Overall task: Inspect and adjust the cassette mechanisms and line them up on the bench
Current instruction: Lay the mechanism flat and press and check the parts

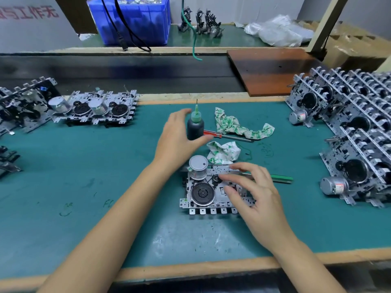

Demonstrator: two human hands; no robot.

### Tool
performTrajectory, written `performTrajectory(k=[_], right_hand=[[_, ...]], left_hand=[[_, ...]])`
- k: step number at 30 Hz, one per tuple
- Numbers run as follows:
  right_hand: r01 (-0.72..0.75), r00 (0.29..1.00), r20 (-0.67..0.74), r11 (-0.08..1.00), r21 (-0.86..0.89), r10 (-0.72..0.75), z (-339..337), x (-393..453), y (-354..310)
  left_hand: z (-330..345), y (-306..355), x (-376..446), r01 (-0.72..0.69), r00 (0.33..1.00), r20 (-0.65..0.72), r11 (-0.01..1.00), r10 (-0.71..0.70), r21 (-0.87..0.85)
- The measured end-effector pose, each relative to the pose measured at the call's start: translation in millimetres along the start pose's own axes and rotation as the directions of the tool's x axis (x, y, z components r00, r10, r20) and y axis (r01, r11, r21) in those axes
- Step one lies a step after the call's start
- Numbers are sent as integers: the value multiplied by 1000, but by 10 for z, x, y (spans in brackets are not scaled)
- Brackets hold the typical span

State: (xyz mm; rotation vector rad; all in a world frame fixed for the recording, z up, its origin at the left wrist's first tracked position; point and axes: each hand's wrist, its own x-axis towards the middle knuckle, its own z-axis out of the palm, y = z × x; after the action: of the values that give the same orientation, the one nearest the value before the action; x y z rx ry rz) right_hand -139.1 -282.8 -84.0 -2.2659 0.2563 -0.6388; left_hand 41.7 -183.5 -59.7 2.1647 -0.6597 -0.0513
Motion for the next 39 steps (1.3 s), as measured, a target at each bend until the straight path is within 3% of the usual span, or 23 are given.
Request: performTrajectory(k=[3, 9, 13, 15, 17, 19, 21, 23, 26, 28, 30, 35, 39], right_hand=[[-11, 1000, 19, 1000, 18, 10, -11, 0, 2], [-13, 1000, 7, 999, 47, 12, -37, 73, -11], [-32, 997, -55, 976, 213, 45, -146, 362, -106], [-18, 1000, 16, 905, 426, 13, -185, 566, -202], [-65, 990, 140, 768, 637, -33, -196, 731, -255], [-160, 971, 238, 721, 674, -7, -179, 805, -260], [-252, 963, 250, 673, 695, 102, -143, 815, -200], [-322, 941, 224, 457, 829, 255, -135, 835, -119], [-235, 888, 221, -17, 972, 404, -180, 882, -33], [-166, 856, 232, -180, 970, 463, -198, 895, 13], [-209, 811, 269, -172, 963, 520, -172, 893, 31], [-370, 806, 189, 230, 900, 560, -28, 854, -23], [-379, 824, 122, 377, 845, 554, 57, 815, -53]], left_hand=[[107, 41, 71, -7, 1000, -22, 1000, 7, -7], [-64, 168, -80, -76, 990, -136, 972, 46, -223], [-298, 479, -232, -188, 982, -60, 860, 181, -475], [-321, 603, -294, -217, 962, 18, 801, 273, -558], [-294, 638, -325, -213, 959, 29, 785, 282, -582], [-260, 556, -316, -204, 970, 9, 834, 242, -513], [-255, 389, -308, -180, 972, 66, 898, 225, -401], [-274, 194, -333, -155, 950, 214, 936, 230, -315], [-254, -31, -425, -116, 852, 481, 970, 207, -212], [-216, -113, -482, -87, 814, 547, 973, 194, -214], [-213, -145, -486, -61, 801, 568, 969, 191, -239], [-299, -171, -428, 47, 787, 599, 952, 152, -304], [-312, -164, -440, 105, 789, 599, 931, 135, -348]])
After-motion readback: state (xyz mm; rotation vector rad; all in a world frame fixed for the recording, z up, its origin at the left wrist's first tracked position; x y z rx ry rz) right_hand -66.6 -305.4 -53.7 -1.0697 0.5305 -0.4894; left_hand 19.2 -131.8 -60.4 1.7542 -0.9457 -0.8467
